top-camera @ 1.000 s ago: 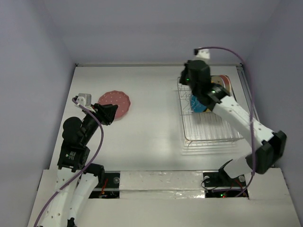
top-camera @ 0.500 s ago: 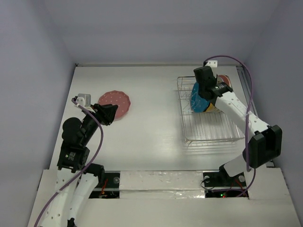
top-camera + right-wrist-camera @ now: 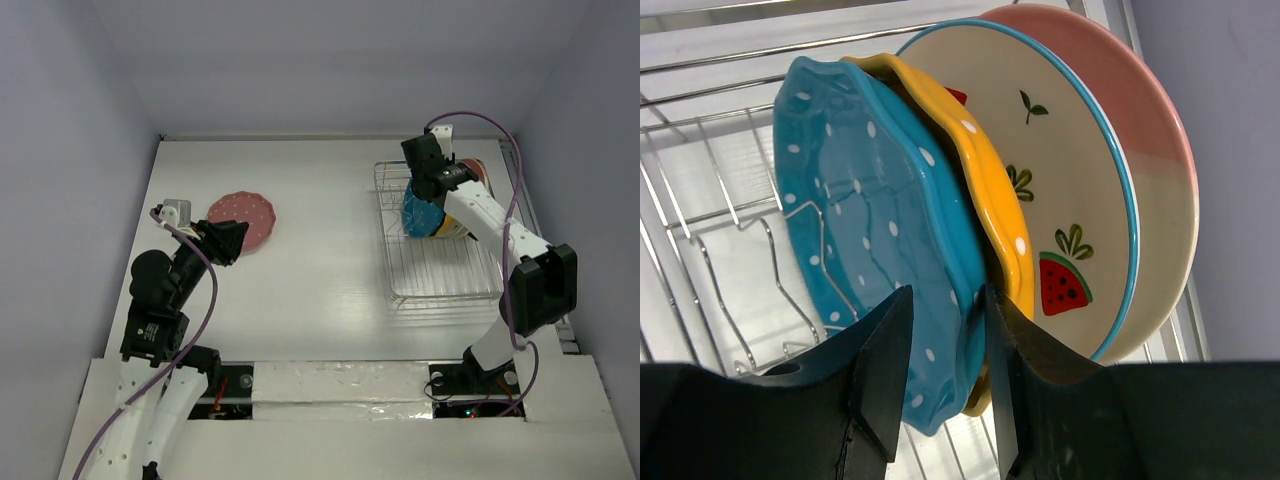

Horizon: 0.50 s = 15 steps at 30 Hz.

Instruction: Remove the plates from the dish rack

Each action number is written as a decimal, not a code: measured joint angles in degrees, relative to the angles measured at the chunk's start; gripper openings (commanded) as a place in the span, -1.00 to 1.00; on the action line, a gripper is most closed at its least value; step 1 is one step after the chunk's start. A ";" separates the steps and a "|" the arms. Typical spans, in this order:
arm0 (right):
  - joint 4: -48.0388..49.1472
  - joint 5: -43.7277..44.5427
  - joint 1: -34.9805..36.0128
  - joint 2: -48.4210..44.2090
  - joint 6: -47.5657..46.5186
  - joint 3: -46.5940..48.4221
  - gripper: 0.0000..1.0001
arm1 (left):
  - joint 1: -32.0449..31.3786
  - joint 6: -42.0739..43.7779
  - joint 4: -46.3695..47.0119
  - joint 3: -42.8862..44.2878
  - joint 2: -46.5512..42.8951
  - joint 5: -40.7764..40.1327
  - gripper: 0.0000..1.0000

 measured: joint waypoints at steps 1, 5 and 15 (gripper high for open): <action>-0.02 0.42 -0.02 0.33 0.02 0.00 -0.20 | 0.00 0.00 -0.02 0.00 -0.04 -0.02 -0.37; 0.02 1.66 0.04 1.16 0.04 0.22 -0.20 | 0.00 0.00 -0.02 0.00 -0.09 -0.15 -0.37; 0.46 4.90 0.22 4.26 -0.17 0.96 -0.22 | 0.00 0.02 -0.02 0.00 -0.09 -0.28 -0.36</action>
